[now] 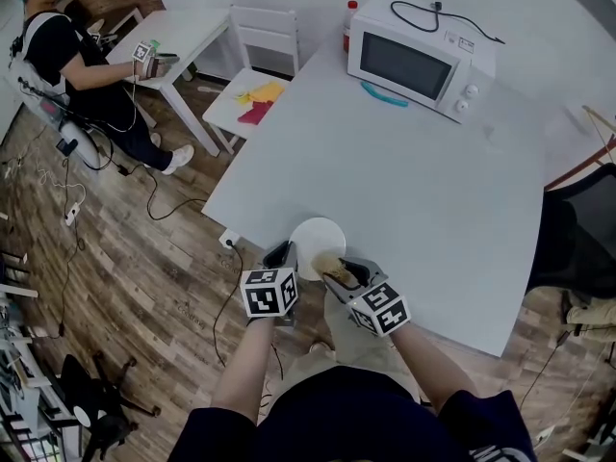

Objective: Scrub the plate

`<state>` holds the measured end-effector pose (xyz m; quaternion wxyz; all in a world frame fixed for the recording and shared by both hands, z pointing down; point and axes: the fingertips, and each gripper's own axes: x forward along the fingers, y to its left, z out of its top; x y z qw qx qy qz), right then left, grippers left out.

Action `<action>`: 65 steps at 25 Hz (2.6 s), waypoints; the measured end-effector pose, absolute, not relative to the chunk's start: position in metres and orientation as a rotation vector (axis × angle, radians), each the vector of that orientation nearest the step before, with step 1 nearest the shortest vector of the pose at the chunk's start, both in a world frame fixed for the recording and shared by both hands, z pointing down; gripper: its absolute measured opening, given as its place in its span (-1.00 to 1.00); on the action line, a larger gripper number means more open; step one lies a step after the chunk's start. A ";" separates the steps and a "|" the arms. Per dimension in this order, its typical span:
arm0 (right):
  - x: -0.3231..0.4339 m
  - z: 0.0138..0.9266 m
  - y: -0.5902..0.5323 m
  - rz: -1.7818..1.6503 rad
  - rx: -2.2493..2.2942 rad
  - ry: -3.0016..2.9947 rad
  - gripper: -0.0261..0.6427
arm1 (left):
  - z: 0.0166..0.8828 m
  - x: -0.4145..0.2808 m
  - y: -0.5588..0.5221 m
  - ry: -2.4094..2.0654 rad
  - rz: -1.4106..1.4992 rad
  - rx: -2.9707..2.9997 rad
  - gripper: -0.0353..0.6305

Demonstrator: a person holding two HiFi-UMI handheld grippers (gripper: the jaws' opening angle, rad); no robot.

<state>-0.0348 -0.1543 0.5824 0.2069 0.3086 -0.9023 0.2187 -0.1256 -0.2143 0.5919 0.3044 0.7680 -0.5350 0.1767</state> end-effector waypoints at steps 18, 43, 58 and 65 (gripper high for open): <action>-0.021 0.577 -0.225 0.505 1.007 -2.427 -0.38 | 0.589 -0.122 -0.210 -1.425 0.482 2.049 -0.77; -0.067 0.566 -0.171 0.573 0.790 -2.561 -0.38 | 0.600 -0.128 -0.207 -1.445 0.501 2.007 -0.77; -0.012 0.585 -0.180 0.550 0.963 -2.424 -0.38 | 0.611 -0.132 -0.209 -1.433 0.535 2.002 -0.76; -0.001 0.571 -0.186 0.578 1.121 -2.462 -0.38 | 0.626 -0.130 -0.221 -1.415 0.579 1.993 -0.76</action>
